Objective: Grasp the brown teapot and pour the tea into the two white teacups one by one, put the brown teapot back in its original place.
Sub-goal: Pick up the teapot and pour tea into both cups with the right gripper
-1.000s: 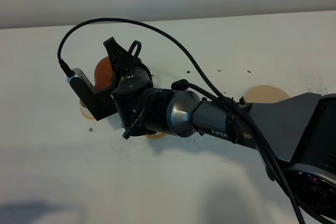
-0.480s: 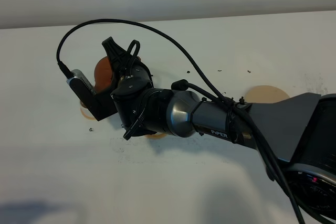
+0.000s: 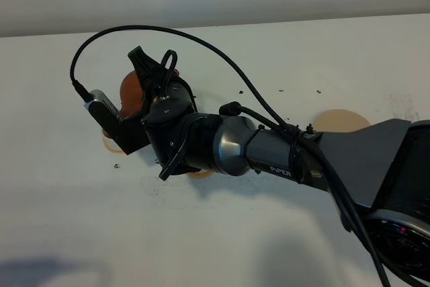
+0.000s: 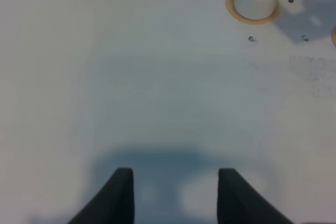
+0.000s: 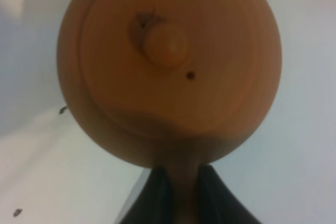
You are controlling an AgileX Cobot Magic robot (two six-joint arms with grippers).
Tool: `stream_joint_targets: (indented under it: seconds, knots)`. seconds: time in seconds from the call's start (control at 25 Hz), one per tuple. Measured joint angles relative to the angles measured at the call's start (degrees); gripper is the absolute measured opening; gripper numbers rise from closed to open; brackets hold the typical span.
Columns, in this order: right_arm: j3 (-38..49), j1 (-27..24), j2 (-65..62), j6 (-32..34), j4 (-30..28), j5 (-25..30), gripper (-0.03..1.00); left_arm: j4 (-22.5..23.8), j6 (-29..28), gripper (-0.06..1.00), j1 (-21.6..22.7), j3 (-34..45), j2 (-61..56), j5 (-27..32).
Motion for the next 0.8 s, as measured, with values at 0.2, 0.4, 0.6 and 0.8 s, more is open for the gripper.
stream_joint_targets:
  seconds: [0.2, 0.4, 0.6, 0.8]
  knots:
    - [0.00, 0.00, 0.00, -0.02, -0.62, 0.00, 0.11, 0.00, 0.00, 0.38, 0.00, 0.00, 0.00, 0.00]
    - [0.00, 0.00, 0.00, -0.02, -1.37, 0.00, 0.11, 0.00, 0.00, 0.38, 0.00, 0.00, 0.00, 0.00]
    - [0.00, 0.00, 0.00, -0.02, -1.66, 0.00, 0.11, 0.00, 0.00, 0.38, 0.00, 0.00, 0.00, 0.00]
    - [0.00, 0.00, 0.00, -0.02, -2.79, -0.05, 0.11, 0.00, 0.00, 0.38, 0.00, 0.00, 0.00, 0.00]
